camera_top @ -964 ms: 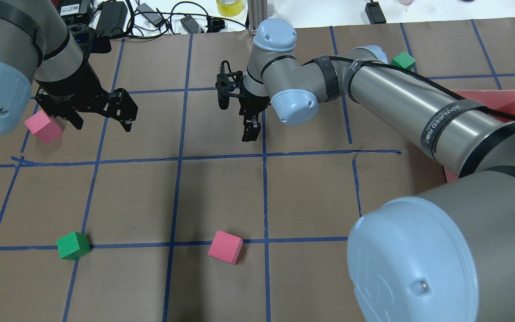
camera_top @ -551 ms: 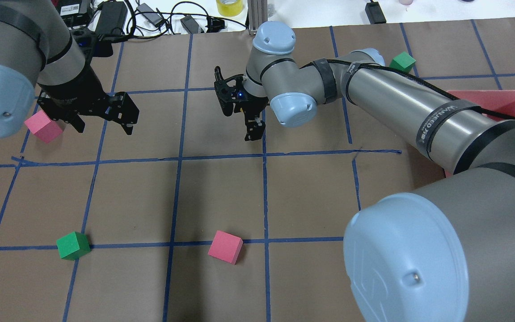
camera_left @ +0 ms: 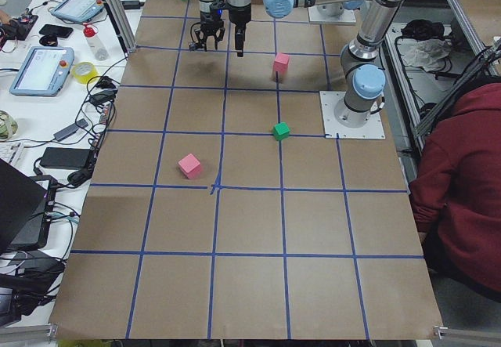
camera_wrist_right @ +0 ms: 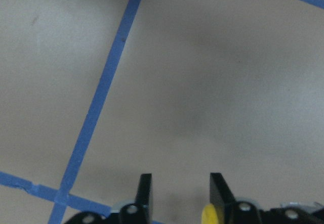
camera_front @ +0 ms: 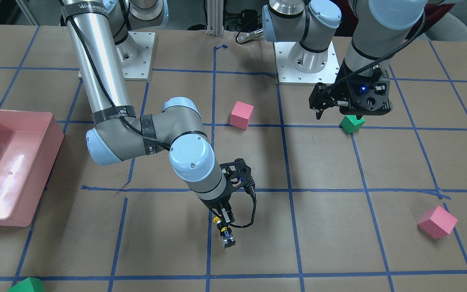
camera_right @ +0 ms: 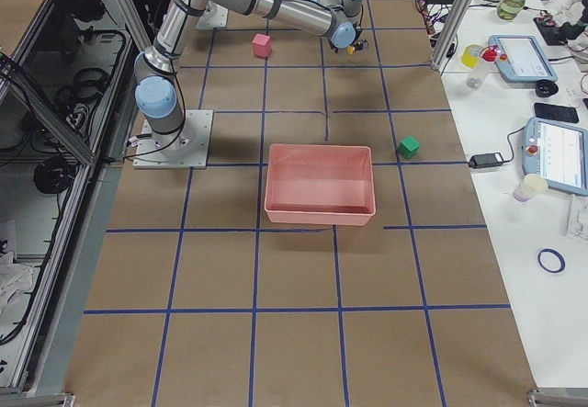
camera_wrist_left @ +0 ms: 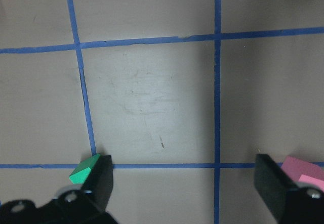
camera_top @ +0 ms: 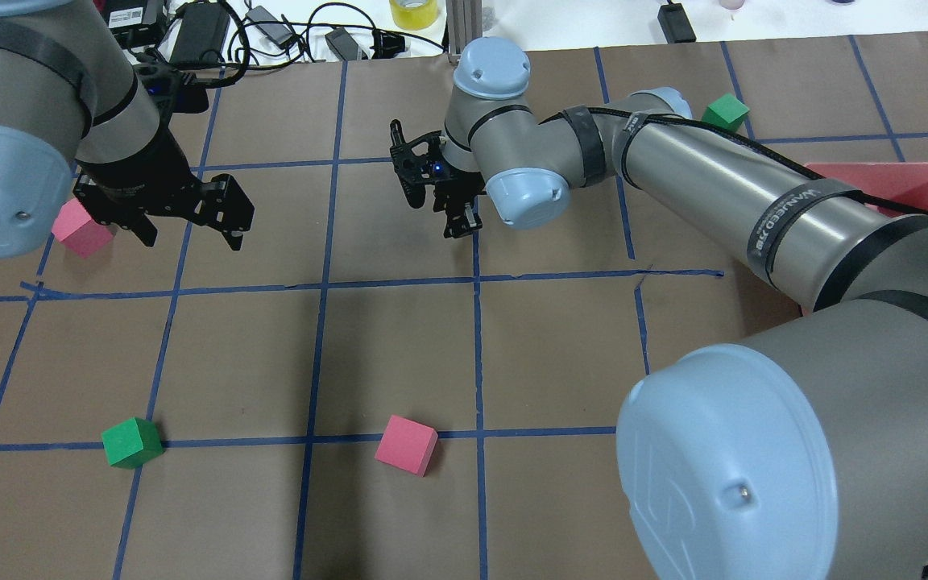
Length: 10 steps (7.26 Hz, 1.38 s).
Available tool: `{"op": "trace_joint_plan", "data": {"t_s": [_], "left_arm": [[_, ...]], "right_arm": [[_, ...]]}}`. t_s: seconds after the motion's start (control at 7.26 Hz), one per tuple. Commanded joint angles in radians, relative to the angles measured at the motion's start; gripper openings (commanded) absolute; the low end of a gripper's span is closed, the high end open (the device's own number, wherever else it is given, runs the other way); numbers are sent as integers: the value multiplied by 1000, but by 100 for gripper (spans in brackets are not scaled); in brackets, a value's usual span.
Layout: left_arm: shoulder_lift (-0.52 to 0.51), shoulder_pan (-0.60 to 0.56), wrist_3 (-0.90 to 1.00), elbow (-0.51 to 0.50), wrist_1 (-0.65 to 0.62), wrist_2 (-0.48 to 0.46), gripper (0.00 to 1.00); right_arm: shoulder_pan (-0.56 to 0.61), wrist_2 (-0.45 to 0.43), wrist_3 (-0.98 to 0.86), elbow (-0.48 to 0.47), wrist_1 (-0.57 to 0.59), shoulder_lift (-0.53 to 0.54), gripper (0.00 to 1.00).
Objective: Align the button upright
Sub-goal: 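Lower the held button toward the table with the right gripper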
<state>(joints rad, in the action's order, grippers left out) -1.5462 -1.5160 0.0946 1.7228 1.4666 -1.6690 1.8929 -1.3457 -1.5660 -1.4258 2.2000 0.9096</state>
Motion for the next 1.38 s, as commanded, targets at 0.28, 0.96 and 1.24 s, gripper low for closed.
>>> {"op": "trace_joint_plan", "data": {"t_s": [0.28, 0.96, 1.24], "left_arm": [[0, -10, -7, 14, 0, 0, 100], [0, -16, -19, 30, -9, 0, 100], [0, -21, -19, 32, -14, 0, 100]], "right_arm": [[0, 10, 348, 25, -11, 17, 100], [0, 130, 515, 30, -185, 18, 100], [0, 143, 509, 28, -242, 8, 100]]}}
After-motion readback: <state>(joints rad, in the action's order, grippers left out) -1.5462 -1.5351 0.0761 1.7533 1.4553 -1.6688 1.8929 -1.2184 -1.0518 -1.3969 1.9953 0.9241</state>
